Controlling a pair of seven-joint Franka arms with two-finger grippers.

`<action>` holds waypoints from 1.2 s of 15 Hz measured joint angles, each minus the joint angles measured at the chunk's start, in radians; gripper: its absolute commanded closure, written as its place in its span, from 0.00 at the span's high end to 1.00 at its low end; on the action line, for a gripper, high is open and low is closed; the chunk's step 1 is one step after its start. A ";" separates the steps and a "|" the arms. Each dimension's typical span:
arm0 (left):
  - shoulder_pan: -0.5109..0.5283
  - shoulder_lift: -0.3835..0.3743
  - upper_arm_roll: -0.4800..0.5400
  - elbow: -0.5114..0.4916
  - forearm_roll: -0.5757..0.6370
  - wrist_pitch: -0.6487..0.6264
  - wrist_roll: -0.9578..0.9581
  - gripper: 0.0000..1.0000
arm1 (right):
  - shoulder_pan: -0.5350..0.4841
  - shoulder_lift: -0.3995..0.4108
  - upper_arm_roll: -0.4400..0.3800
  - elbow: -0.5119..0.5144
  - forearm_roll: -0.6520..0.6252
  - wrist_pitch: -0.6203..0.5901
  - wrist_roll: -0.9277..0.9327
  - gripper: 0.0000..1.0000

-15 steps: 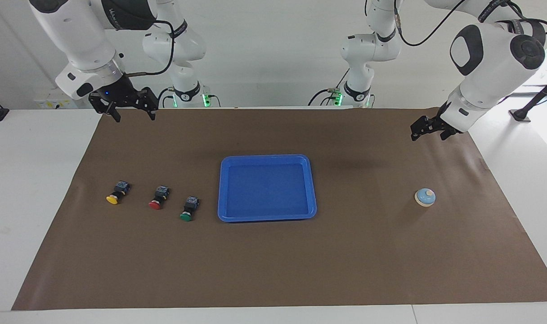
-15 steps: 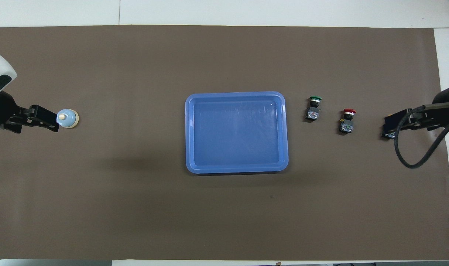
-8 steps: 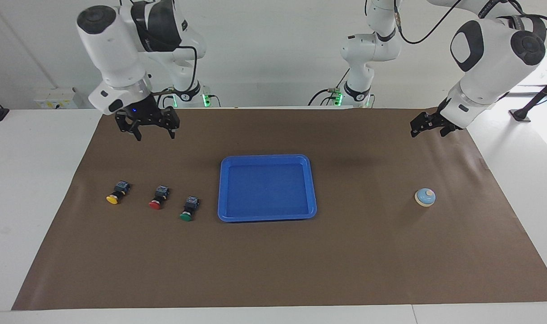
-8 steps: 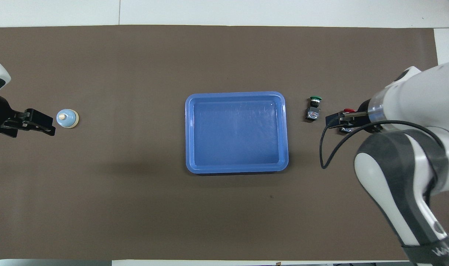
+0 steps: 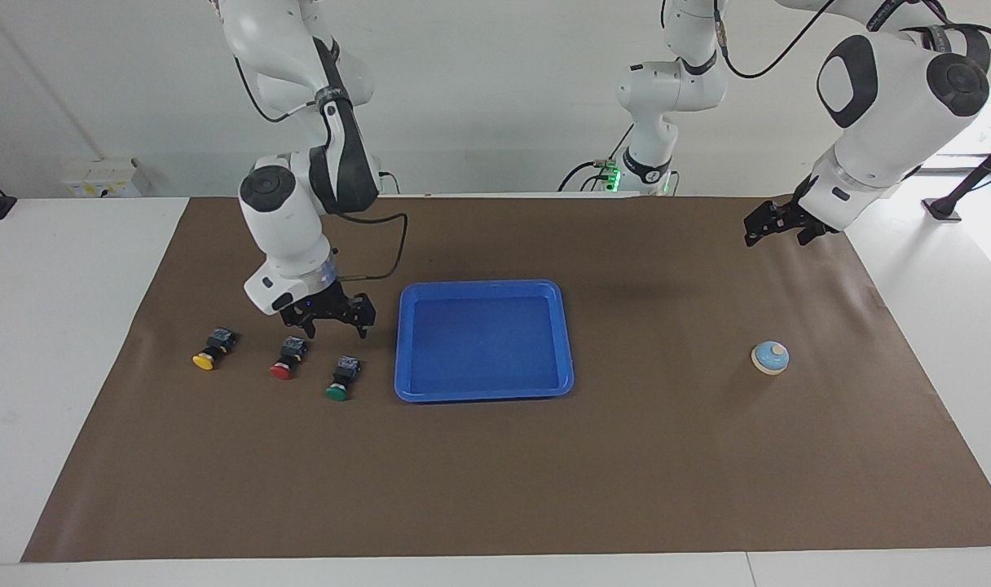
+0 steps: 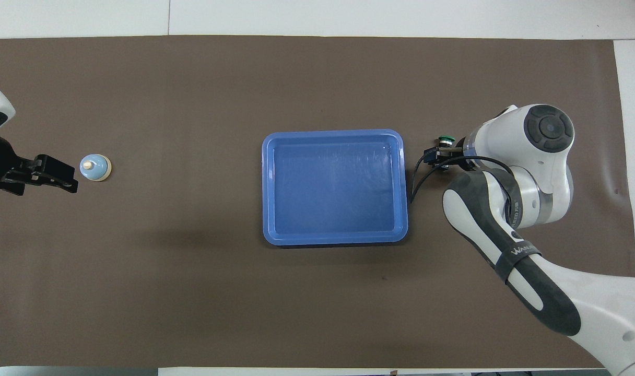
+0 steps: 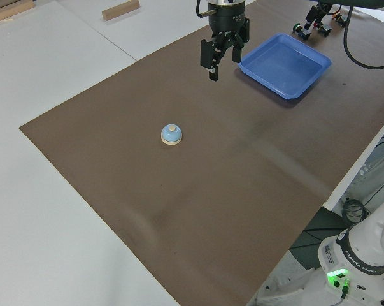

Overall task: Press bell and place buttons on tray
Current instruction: 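Grasp the green button with the right gripper while the left gripper withdraws, then carry the green button into the blue tray and open the right gripper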

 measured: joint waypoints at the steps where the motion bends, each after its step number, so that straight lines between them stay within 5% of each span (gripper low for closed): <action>1: 0.001 0.000 -0.001 0.000 0.000 0.000 0.000 1.00 | 0.000 0.019 -0.001 0.001 -0.001 0.020 0.000 1.00; 3: 0.005 0.000 -0.008 0.000 0.000 0.000 0.000 1.00 | 0.002 0.037 0.000 0.002 -0.001 0.045 0.000 0.86; 6: 0.040 0.000 -0.044 0.000 0.000 0.000 0.000 1.00 | 0.003 0.043 0.002 0.002 -0.001 0.057 0.000 0.00; 13: 0.076 -0.007 -0.084 0.016 0.000 -0.014 0.000 1.00 | 0.003 0.042 0.004 0.013 -0.002 0.013 0.000 0.00; 18: 0.079 -0.014 -0.087 0.044 0.000 -0.033 0.000 1.00 | 0.068 0.039 0.007 0.197 -0.003 -0.248 0.000 0.00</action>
